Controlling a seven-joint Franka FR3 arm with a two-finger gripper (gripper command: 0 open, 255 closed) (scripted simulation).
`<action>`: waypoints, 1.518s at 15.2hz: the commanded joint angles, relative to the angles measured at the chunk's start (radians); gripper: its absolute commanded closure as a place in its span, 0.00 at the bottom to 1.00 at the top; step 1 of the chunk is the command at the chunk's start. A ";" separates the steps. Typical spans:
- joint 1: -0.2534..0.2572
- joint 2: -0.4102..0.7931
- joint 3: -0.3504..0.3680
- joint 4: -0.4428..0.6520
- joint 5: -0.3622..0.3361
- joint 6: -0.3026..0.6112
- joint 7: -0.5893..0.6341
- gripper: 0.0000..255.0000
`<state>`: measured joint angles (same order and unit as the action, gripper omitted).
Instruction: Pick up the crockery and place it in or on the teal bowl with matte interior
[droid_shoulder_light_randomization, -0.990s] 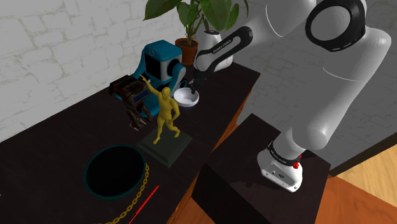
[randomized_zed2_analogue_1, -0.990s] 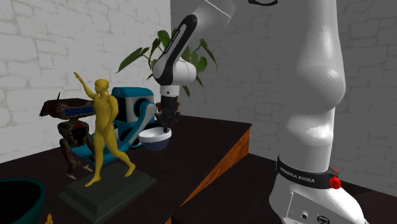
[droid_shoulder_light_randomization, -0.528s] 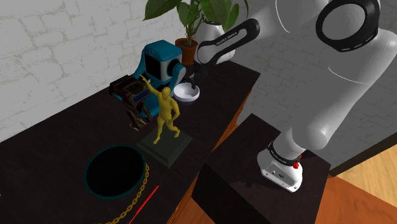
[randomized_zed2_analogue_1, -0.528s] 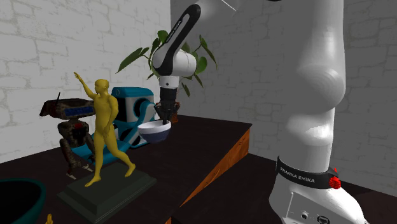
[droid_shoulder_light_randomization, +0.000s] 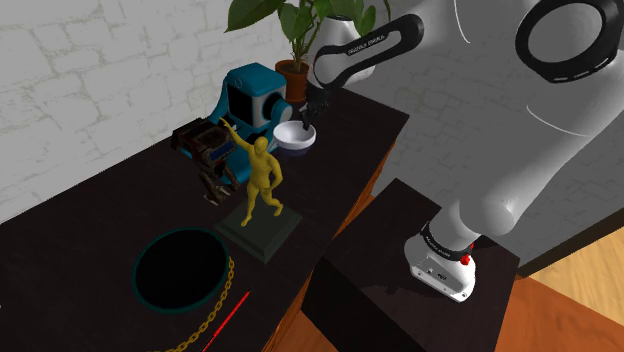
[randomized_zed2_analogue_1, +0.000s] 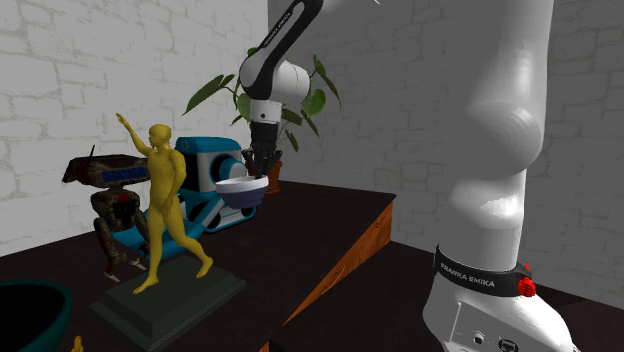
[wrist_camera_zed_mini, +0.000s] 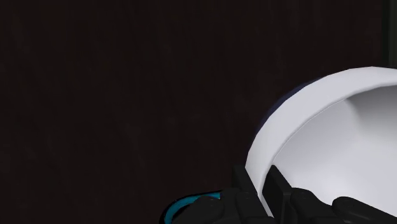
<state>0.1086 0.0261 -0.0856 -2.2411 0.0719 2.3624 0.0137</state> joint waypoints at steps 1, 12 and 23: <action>0.000 -0.014 0.000 0.013 -0.003 -0.025 0.002 1.00; 0.011 -0.083 0.012 0.070 -0.019 -0.149 0.041 1.00; 0.134 -0.123 0.162 0.048 -0.041 -0.158 0.327 1.00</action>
<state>0.2317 -0.0965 0.0628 -2.1995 0.0333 2.2103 0.3134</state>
